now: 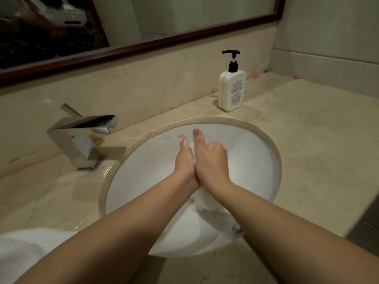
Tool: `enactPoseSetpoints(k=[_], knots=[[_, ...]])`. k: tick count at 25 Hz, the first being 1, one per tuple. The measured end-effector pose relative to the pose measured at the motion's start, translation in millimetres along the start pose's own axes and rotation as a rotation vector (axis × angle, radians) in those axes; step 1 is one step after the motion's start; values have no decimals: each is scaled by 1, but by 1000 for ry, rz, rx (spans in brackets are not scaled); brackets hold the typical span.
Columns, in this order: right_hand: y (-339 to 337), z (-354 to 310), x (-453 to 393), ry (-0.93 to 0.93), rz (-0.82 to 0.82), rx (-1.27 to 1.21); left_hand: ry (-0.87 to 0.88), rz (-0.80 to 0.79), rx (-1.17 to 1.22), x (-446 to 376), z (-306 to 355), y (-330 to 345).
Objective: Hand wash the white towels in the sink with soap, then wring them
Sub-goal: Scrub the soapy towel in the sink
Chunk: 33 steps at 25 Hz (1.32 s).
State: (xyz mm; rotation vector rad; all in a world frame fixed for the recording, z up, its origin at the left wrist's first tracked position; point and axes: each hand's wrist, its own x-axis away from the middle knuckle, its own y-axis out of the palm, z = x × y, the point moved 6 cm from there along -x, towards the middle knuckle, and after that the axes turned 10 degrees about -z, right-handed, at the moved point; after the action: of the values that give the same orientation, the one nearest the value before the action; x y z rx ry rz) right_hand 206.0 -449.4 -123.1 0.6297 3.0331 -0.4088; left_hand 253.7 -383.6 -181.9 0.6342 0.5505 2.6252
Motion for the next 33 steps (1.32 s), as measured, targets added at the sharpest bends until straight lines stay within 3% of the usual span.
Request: enactPoseSetpoints(k=[3,7,11,14,18,20,22,29,31,33], knots=[[-19,8,-11,102,139,-36,-9,11,-160,2,-1,6],[-2,-3,2,-19,9,-16,32,23,-69,3,8,0],[-25,12,-20,89,107,-30,13,11,-377,12,16,10],[-18,18,-24,96,21,-40,4,23,-376,7,31,-5],[-9,29,-28,258,-130,-175,-130,-167,-327,-1,47,-41],[-2,33,-23,358,-250,-172,-188,-205,-430,-5,43,-52],[0,38,-20,400,-314,-93,-173,-175,-560,-9,35,-59],[-8,50,-17,409,-351,128,34,218,-1119,-5,42,-71],[-8,54,-14,454,-409,220,-132,172,-1208,2,34,-68],[-10,56,-13,492,-433,248,-381,-19,-1199,11,21,-66]])
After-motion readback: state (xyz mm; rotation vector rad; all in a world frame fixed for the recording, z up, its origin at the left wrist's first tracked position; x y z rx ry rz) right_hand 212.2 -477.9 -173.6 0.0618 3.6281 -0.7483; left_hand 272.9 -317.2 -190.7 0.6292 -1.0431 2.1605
